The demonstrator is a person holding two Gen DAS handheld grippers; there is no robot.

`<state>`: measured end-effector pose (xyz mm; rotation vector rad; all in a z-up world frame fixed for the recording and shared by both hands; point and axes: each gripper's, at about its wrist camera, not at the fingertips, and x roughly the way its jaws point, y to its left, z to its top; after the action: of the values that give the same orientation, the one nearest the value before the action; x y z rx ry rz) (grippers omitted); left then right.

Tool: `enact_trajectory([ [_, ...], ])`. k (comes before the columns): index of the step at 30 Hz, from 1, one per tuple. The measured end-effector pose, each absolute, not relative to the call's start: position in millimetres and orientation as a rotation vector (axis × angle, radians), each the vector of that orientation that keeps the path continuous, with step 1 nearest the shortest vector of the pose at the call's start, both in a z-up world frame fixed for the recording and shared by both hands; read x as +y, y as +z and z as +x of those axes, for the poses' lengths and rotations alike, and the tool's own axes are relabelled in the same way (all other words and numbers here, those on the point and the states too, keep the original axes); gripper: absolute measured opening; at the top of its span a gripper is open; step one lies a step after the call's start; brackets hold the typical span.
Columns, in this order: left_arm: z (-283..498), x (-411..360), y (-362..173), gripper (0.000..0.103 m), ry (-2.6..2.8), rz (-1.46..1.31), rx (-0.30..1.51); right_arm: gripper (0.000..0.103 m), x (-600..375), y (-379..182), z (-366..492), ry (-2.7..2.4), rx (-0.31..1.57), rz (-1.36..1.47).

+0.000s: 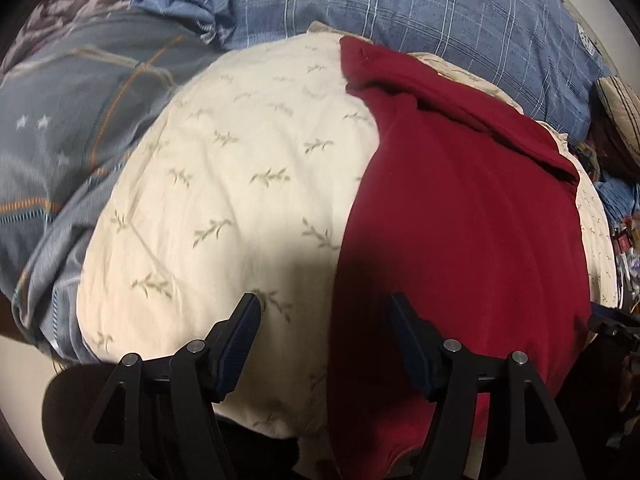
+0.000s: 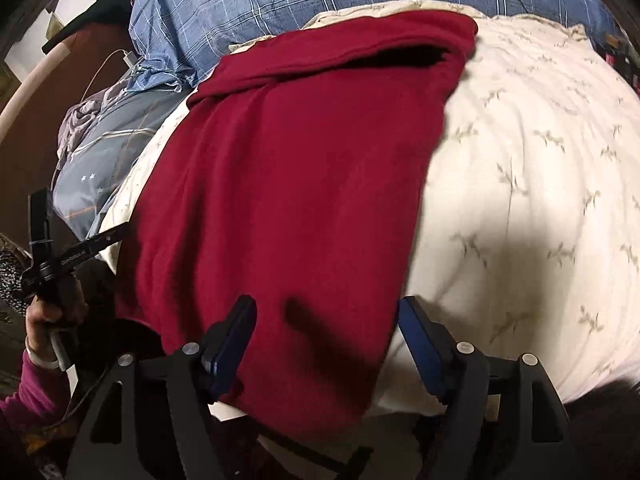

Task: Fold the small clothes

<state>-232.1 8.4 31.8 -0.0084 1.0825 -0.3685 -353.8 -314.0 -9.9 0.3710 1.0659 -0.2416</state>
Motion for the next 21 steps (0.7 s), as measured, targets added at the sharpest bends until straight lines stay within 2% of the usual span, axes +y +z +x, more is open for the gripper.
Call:
enact_trajectory([
  [10,-246.7,-3.5,24.9,0.067,-0.380,0.061,1.109,0.076,-308.6,-31.5,-378.2,-0.152,1.130,0.454],
  [21,-248.8,5.3,19.6,0.068,-0.423,-0.006,1.196,0.076,-302.1,-61.3,-382.2,-0.017,1.194,0.585],
])
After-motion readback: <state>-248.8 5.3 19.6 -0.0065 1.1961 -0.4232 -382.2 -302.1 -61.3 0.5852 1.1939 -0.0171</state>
